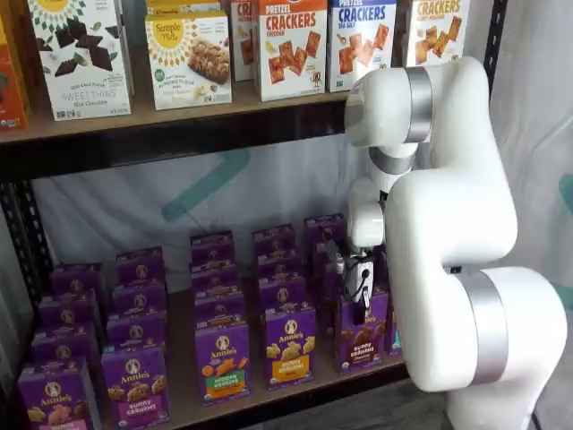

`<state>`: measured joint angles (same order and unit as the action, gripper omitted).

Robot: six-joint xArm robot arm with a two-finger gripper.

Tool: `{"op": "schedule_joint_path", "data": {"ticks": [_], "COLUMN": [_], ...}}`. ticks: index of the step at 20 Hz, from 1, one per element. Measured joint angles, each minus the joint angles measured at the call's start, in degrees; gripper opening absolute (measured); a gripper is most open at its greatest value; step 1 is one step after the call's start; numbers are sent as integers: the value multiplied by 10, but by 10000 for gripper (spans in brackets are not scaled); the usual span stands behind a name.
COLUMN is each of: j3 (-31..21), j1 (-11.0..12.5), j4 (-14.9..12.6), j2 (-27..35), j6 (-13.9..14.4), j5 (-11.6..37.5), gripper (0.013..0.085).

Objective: Pick up the purple box with a brown patch in the center, on the bottom shelf, the fifth box from the left

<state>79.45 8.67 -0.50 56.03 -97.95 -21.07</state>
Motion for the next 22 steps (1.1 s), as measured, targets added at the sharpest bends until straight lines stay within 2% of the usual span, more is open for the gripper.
{"op": "schedule_joint_path", "data": {"ticks": [5, 8, 9, 10, 12, 16, 21, 22], "j3": [0, 0, -1, -2, -5, -12, -19, -20], "j1": [-1, -3, -3, -4, -4, -5, -5, -5], "j4": [-21, -35, -36, -37, -36, -21, -21, -22], "j2": [-3, -4, -5, -5, -7, -9, -14, -14], "j6": [21, 35, 36, 37, 37, 24, 24, 25], "j5": [-9, -12, -13, -13, -9, 4, 8, 7], "gripper": [610, 530, 490, 490, 410, 410, 410, 370]}}
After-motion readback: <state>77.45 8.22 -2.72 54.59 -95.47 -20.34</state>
